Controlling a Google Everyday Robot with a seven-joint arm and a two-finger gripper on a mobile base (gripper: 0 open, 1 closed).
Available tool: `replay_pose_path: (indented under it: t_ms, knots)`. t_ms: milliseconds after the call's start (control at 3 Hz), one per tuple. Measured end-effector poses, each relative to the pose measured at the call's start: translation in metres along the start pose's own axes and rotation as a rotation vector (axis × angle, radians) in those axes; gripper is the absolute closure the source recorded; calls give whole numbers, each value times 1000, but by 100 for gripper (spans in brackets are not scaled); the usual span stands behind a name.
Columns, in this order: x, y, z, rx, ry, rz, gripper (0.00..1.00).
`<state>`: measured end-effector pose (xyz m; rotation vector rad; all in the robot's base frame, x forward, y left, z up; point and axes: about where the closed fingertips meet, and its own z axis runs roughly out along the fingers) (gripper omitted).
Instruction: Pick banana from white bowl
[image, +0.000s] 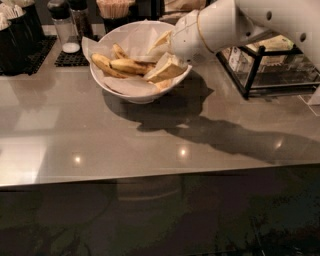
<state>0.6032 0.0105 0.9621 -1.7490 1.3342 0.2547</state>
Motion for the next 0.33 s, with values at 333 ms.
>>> replay_pose_path:
  t_ms: [333]
  knots:
    - [2, 1, 0, -1, -5, 8, 100]
